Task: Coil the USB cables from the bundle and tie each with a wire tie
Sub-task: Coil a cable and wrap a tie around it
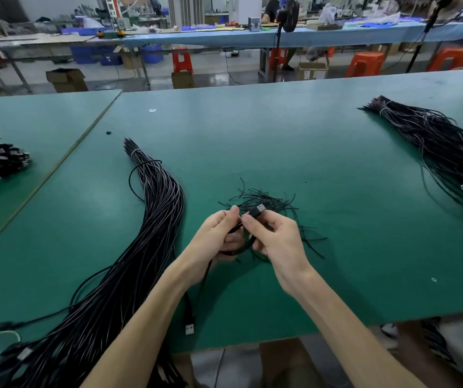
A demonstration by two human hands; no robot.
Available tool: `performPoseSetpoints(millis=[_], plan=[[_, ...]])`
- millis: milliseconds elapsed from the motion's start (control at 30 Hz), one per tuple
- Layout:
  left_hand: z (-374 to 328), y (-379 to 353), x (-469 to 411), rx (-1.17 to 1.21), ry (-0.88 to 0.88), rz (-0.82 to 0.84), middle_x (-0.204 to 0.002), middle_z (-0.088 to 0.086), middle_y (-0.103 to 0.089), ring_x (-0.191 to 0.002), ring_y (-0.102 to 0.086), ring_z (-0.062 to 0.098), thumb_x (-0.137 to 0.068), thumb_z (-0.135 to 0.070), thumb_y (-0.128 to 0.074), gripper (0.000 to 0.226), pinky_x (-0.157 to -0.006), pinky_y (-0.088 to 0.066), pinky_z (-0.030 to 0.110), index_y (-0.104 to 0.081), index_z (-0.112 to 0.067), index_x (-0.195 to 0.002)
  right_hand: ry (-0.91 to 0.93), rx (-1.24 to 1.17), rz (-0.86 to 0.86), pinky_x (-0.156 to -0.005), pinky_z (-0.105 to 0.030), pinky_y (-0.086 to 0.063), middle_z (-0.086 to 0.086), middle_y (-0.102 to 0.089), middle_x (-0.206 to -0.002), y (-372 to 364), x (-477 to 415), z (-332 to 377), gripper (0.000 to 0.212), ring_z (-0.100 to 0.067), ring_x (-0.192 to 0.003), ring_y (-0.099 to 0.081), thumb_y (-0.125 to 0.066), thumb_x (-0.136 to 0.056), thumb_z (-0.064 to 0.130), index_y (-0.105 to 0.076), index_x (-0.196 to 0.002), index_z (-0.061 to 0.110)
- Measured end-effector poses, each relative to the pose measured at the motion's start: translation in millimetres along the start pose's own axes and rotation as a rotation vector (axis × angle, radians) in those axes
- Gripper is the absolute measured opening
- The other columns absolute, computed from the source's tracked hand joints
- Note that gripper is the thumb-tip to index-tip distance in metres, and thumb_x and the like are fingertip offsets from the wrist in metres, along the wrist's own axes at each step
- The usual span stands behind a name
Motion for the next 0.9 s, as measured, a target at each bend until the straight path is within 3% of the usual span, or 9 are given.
performPoseSetpoints(millis=[100,200,300,433,533,633,700,767,900], plan=[[-4.2,-4.3,1.3,0.219,-0.012,0.085,-0.072,-0.001,-0.051,-0.057,-0.043,0.011,-0.104,-0.028,-0.056,0.019,-0.056,-0.043,0.023,-0.054,-0.016,-0.090,0.062,-0.015,-0.126,-0.055,-0.020,-0.042,0.006,-0.059,-0.067,12.4,0.4,4.6,0.012,-0.011,-0.058,-0.044,-0.072,-0.097,0.022,-0.074,-0.090,0.011],[-7.5,-9.8,3.5,0.284,-0.014,0.175,-0.090,0.003,-0.059,-0.077,-0.056,0.014,-0.104,-0.021,-0.058,0.013,-0.081,-0.054,0.036,-0.063,-0.010,-0.110,0.087,-0.049,-0.206,-0.057,-0.020,-0.044,0.008,-0.060,-0.067,21.4,0.7,9.7,0.013,-0.009,-0.058,-0.045,-0.071,-0.098,0.024,-0.073,-0.091,0.012],[-9.2,-13.2,4.6,0.290,-0.018,0.200,-0.095,0.003,-0.059,-0.086,-0.059,0.015,-0.105,-0.022,-0.057,0.026,-0.095,-0.051,0.042,-0.062,-0.006,-0.125,0.103,-0.040,-0.239,-0.055,-0.017,-0.042,0.009,-0.059,-0.066,25.6,1.5,13.0,0.015,-0.009,-0.058,-0.045,-0.070,-0.099,0.027,-0.073,-0.090,0.014],[-6.2,-8.6,3.0,0.280,-0.014,0.125,-0.081,-0.002,-0.050,-0.068,-0.048,0.012,-0.106,-0.022,-0.053,0.033,-0.100,-0.039,0.046,-0.060,-0.003,-0.132,0.116,-0.041,-0.223,-0.055,-0.017,-0.042,0.008,-0.061,-0.069,20.1,4.4,11.7,0.015,-0.010,-0.061,-0.049,-0.069,-0.099,0.030,-0.072,-0.086,0.023],[-5.5,-6.8,3.0,0.272,-0.022,0.110,-0.075,-0.004,-0.045,-0.061,-0.039,0.008,-0.106,-0.022,-0.051,0.034,-0.092,-0.043,0.038,-0.059,0.000,-0.132,0.137,-0.021,-0.230,-0.058,-0.020,-0.045,0.010,-0.062,-0.070,16.1,5.2,10.5,0.016,-0.010,-0.062,-0.051,-0.068,-0.100,0.029,-0.071,-0.084,0.026],[-3.9,-8.1,2.8,0.161,-0.025,0.100,-0.072,-0.005,-0.044,-0.057,-0.036,0.007,-0.108,-0.023,-0.048,0.037,-0.067,-0.043,0.020,-0.057,0.005,-0.130,0.155,-0.005,-0.254,-0.059,-0.020,-0.045,0.011,-0.064,-0.071,18.1,6.7,9.4,0.014,-0.008,-0.061,-0.051,-0.067,-0.101,0.027,-0.069,-0.089,0.020],[-3.1,-12.1,2.9,0.103,-0.027,0.114,-0.070,-0.005,-0.044,-0.055,-0.035,0.007,-0.107,-0.026,-0.048,0.032,-0.056,-0.038,0.018,-0.063,0.001,-0.118,0.163,0.011,-0.254,-0.058,-0.020,-0.045,0.008,-0.069,-0.073,20.2,8.7,8.1,0.014,-0.007,-0.062,-0.052,-0.065,-0.102,0.026,-0.068,-0.091,0.018],[-3.4,-16.9,3.9,0.074,-0.029,0.146,-0.068,-0.005,-0.043,-0.055,-0.035,0.008,-0.107,-0.029,-0.048,0.027,-0.055,-0.038,0.019,-0.064,-0.007,-0.103,0.175,0.028,-0.245,-0.058,-0.021,-0.046,0.007,-0.069,-0.074,21.6,10.9,7.8,0.014,-0.007,-0.062,-0.052,-0.065,-0.102,0.027,-0.067,-0.091,0.018],[-5.0,-17.2,4.5,0.061,-0.039,0.132,-0.065,-0.007,-0.037,-0.053,-0.032,0.008,-0.110,-0.031,-0.044,0.028,-0.056,-0.040,0.021,-0.058,-0.014,-0.093,0.182,0.060,-0.222,-0.058,-0.018,-0.046,0.014,-0.063,-0.070,19.8,10.0,9.3,0.013,-0.005,-0.062,-0.052,-0.066,-0.101,0.027,-0.067,-0.091,0.020]])
Point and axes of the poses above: each hand's wrist, its own x-axis away from the middle knuckle, its own y-axis out of the back of the hand, z = x × y, the point moved 9 cm from there along -x, towards the middle knuckle
